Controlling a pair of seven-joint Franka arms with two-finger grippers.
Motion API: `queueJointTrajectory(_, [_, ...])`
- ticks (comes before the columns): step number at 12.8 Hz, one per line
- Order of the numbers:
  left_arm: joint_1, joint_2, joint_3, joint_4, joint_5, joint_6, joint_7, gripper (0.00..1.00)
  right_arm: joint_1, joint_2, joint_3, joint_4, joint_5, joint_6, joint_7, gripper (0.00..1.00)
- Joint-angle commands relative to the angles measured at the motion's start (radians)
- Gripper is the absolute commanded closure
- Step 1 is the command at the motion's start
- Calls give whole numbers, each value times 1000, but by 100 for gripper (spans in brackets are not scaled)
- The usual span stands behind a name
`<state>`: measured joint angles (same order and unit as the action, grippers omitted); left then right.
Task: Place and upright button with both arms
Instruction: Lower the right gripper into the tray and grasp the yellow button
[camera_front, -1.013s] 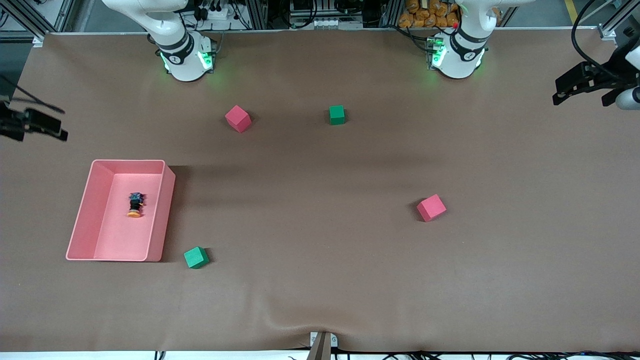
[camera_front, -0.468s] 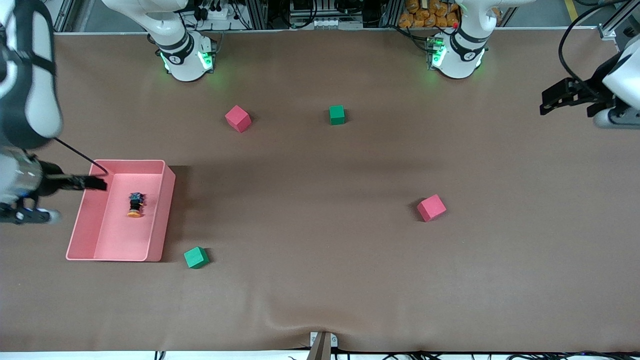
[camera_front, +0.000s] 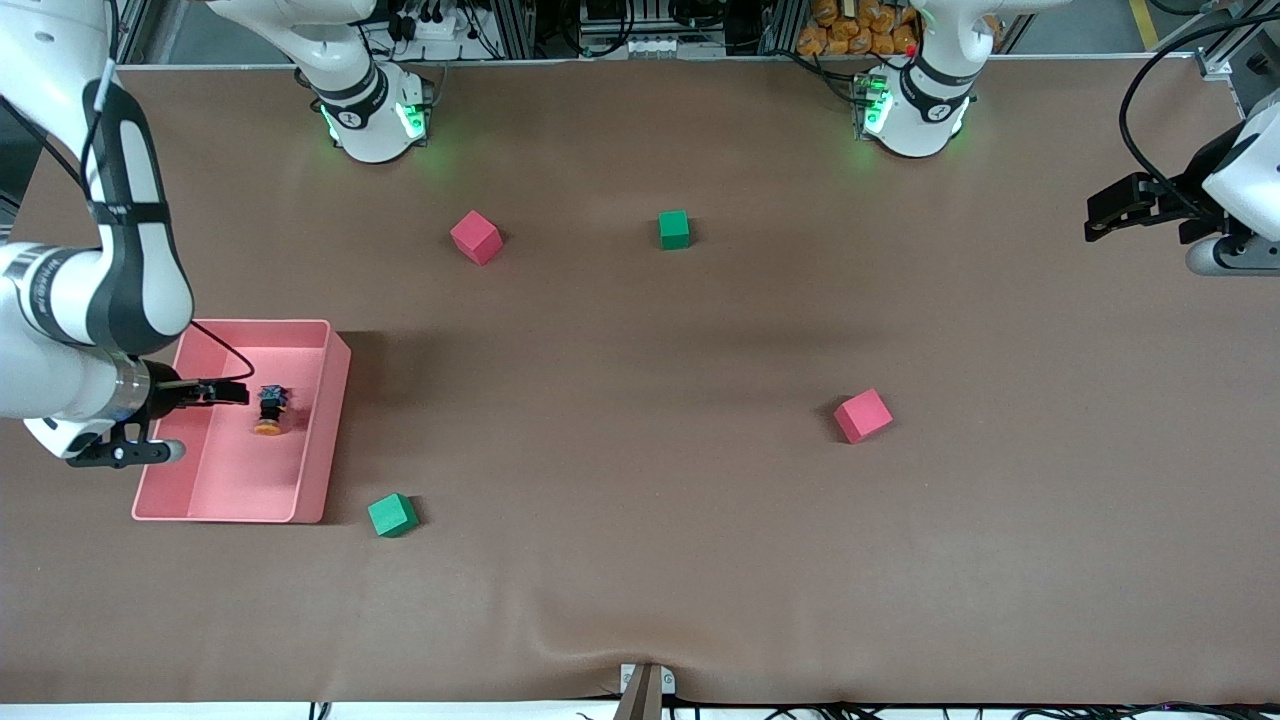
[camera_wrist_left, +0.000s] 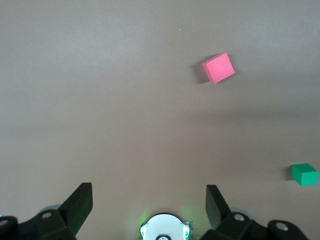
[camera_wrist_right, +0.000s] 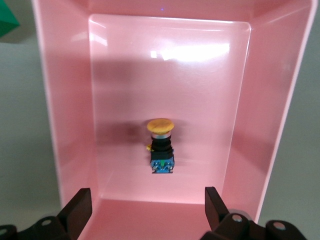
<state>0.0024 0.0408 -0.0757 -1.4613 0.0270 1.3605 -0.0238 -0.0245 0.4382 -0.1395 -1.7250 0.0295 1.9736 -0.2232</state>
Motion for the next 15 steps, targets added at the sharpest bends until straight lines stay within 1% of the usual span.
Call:
queueJointTrajectory(1, [-1,-10,-7,16,22,-9,-16,0,-8,30,4,-42,39,92,-27,0])
queueJointTrajectory(4, [16,-9,-1,12,-7,-9,-22,0,-14,80,4,-59,52,175,-28,0])
queueJointTrajectory(6, [14,-7,2,10,-19,-11,-21,0,-14,109,4,-59,52,200,-28,0])
queueJointTrajectory(8, [18,-6,2,10,-19,-12,-19,0,-15,122,4,-62,53,206,-28,0])
queueJointTrajectory(11, [14,-6,2,9,-18,-15,-8,0,-17,135,4,-97,53,275,-30,0])
queueJointTrajectory(13, [16,-6,2,9,-19,-15,-7,0,-17,146,6,-111,55,292,-28,0])
queueJointTrajectory(15, [16,-6,2,9,-18,-15,-7,0,-23,162,6,-111,72,304,-30,0])
